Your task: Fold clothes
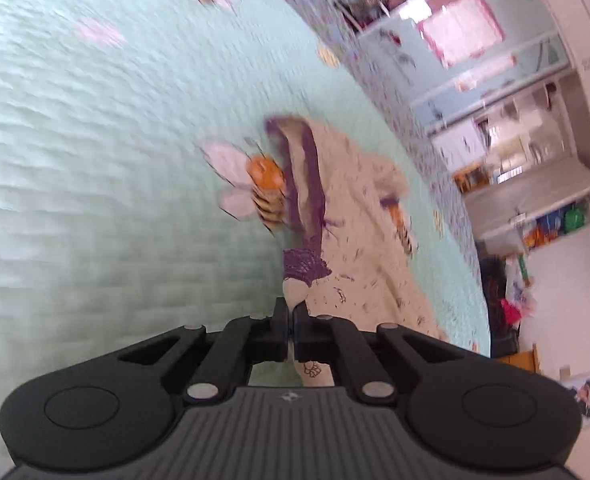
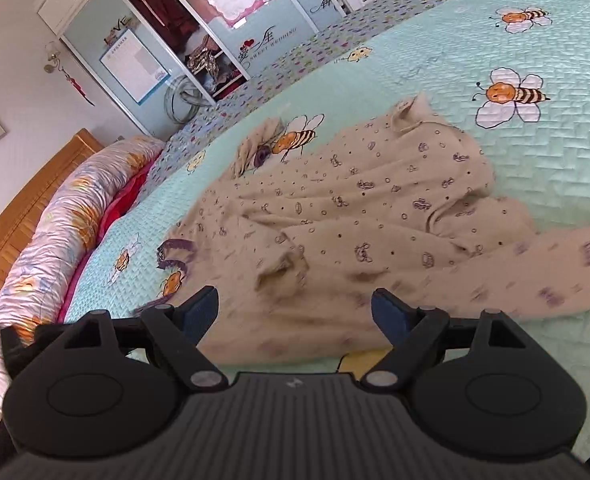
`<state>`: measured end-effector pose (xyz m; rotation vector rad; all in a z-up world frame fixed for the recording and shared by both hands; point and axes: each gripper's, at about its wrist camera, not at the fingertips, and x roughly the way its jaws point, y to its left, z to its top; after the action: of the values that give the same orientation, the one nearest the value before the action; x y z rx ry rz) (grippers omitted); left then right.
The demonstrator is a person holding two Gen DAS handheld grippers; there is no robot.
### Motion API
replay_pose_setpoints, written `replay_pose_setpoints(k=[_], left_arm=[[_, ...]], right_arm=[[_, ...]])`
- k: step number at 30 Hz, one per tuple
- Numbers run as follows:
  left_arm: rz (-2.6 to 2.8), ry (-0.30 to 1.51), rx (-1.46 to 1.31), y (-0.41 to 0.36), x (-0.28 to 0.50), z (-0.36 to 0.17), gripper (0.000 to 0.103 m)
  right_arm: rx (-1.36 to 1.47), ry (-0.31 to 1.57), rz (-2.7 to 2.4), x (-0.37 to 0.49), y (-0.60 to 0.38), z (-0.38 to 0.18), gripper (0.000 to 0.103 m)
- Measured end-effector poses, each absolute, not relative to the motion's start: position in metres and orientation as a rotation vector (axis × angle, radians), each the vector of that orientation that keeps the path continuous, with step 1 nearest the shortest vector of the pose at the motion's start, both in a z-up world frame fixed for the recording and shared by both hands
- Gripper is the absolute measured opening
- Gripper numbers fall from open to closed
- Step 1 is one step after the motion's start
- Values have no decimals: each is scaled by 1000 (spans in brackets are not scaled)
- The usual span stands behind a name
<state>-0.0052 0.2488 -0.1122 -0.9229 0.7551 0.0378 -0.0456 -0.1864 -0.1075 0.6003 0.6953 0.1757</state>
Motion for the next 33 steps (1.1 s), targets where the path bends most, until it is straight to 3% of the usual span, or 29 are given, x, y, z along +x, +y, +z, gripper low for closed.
replay_pose_setpoints(k=[5,12,13,17,33], left_arm=[[182,731,-924,307,-71,-101,1],[276,780,-973,330,-98,-127,5],[250,778,-961,326,-99,-123,7],[132,828,-891,286,-91,-117,30],[185,930,-918,279,-79,-150,38]], right_arm=[[677,722,163,-56,-195,-119,85],[654,693,124,-74,-207,-109,85],[646,681,110,-77,-212,-107,85],[641,668,0,-86,-241,-107,85],[976,682,-351,-118,-344,-167,85]])
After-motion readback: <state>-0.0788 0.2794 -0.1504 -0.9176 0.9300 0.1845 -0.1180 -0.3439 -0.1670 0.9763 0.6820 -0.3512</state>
